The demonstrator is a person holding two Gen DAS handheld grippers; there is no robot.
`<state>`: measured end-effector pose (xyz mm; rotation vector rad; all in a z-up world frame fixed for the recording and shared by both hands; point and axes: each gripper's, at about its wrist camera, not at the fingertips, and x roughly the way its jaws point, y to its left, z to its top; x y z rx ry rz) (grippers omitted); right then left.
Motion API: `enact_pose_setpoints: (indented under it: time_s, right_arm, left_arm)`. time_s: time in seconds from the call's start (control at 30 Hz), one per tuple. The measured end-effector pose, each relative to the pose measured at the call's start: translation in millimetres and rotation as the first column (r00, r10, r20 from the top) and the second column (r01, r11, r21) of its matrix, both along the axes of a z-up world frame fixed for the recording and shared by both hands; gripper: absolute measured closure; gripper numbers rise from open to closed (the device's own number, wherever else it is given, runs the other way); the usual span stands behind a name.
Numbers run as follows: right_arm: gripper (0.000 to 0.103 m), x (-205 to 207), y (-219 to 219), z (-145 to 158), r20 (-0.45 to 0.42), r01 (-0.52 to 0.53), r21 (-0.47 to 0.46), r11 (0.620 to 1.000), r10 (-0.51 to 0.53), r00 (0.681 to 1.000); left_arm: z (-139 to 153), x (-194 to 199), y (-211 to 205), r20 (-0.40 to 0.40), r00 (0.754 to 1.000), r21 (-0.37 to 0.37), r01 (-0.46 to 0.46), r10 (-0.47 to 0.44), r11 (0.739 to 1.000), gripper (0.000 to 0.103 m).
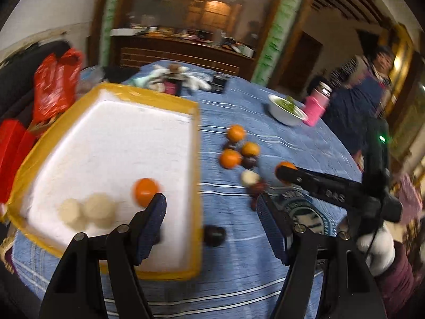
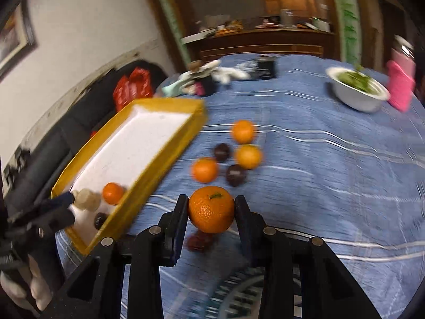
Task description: Organize fruits
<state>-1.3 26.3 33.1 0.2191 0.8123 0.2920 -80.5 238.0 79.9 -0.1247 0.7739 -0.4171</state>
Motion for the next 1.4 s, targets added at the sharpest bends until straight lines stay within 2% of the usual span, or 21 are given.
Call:
enact_pose_setpoints:
  time_s: [0.13,0.33,0.5,0.63,0.73,0.87,0.93,0.97,1.0,1.13,1.27,1.4]
  right_arm:
    - [0.064,2.5,-31.0,-14.7,-0.039,0.056,0.082,0.995,-0.053,0.998]
    - [0.063,1.1,-57.0,-33.6,-0.061,0.071,0.189,0.979,-0.060,0.996]
    - [0.063,-0.5,-56.6,-29.1,-0.035,0.035,0.208,0.978,-0.029,0.999]
    - [0.063,-6.9,-58.5,-26.3,-0.016,0.024,0.215,0.976,-0.021,1.000]
    - [0.063,-9.7,-59.4,-25.7,-0.017,0.017,0.230,0.973,-0.013,1.000]
    - [0.063,-8.1,-55.0,-26.1,-0.024,0.004,0.232,0.973,0.002,1.000]
    - [0.063,-7.5,-53.7,-25.6,-0.022,0.001,0.226,0.974,0.004,1.000]
    - [0.063,-6.6,-53.8,-25.7,-0.022,0.002,0.225,0.974,0.004,1.000]
    - [0.063,-5.9,-53.6,-26.1,-0.023,0.003,0.224,0.975,0.002,1.000]
    - [0.063,-4.3,-53.7,-28.0,-0.032,0.012,0.216,0.976,-0.005,0.999]
    - [0.063,-1.7,-55.4,-29.3,-0.036,0.024,0.211,0.977,-0.017,0.999]
    - [0.063,-0.3,-57.3,-32.2,-0.046,0.043,0.197,0.979,-0.035,0.998]
  left_arm:
    - [-1.1,10.3,-27.9,-0.019,0.999,0.020,0.032,-0.031,0.999,0.034]
    - [-8.7,45.3,-63.7,-0.041,0.999,0.111,0.023,-0.019,0.994,0.040]
    - [-29.5,92.6,-93.9,-0.096,0.995,0.195,0.009,0.010,0.981,0.065]
    - [-47.3,118.5,-102.8,-0.134,0.989,0.262,-0.022,0.058,0.965,0.066]
    - [-51.1,124.3,-105.2,-0.148,0.988,0.244,-0.001,0.038,0.970,0.062]
    - [-53.7,123.8,-117.9,-0.119,0.993,0.285,0.017,0.018,0.958,0.062]
    - [-54.2,124.3,-116.8,-0.118,0.993,0.268,0.015,0.017,0.963,0.063]
    - [-54.4,125.0,-115.2,-0.127,0.992,0.247,0.022,0.009,0.969,0.073]
    - [-54.4,125.0,-113.4,-0.136,0.991,0.223,0.030,0.000,0.974,0.073]
    - [-52.8,118.6,-112.3,-0.127,0.992,0.218,0.026,0.002,0.976,0.074]
    - [-37.5,100.8,-95.3,-0.122,0.992,0.120,-0.003,0.017,0.993,0.074]
    - [-9.3,80.1,-56.8,-0.069,0.995,0.036,-0.070,0.072,0.997,0.074]
